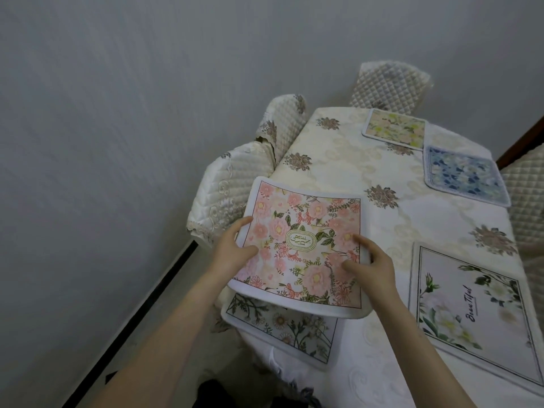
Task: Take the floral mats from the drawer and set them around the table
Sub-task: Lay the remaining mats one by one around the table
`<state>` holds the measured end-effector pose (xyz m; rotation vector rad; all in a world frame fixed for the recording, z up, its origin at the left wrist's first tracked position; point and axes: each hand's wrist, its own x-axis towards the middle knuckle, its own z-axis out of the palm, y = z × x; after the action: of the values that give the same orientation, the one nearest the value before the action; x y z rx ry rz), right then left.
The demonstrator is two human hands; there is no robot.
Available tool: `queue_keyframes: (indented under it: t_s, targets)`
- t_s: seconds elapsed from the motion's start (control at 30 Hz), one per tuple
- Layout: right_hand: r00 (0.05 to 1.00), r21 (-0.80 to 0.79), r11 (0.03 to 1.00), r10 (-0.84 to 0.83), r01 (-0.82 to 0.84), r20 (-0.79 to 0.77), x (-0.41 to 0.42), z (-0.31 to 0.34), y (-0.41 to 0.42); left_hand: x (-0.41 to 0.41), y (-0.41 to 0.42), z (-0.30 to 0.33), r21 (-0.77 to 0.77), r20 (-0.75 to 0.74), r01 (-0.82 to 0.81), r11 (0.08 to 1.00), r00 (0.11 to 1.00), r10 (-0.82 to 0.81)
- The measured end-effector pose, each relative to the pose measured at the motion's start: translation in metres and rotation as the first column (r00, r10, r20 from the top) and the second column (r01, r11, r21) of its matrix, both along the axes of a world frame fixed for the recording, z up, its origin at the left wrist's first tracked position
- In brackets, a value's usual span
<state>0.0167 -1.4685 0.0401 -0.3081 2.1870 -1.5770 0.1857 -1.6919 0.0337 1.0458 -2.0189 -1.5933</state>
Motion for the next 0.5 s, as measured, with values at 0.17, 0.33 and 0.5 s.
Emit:
queue_keyframes:
  t_s: [0.17,0.33,0.5]
  targets:
    - [1.000,-0.047,0.999,-0.025,0.024,-0.016,0.016,0.024,-0.011,0.005,-0.021,0.019,-0.033,-0.028,0.030,0.999,0.999,-0.031]
    - [0.996,-0.057,0.995,-0.082,0.080,-0.029,0.053,0.041,-0.044,0.030,-0.060,0.037,-0.038,-0.078,0.090,0.995,0.993,-0.093]
    - [0.991,-0.060,0.992,-0.113,0.109,-0.065,0.114,0.045,-0.099,0.077,-0.118,0.046,-0.026,-0.091,0.131,0.991,0.987,-0.133]
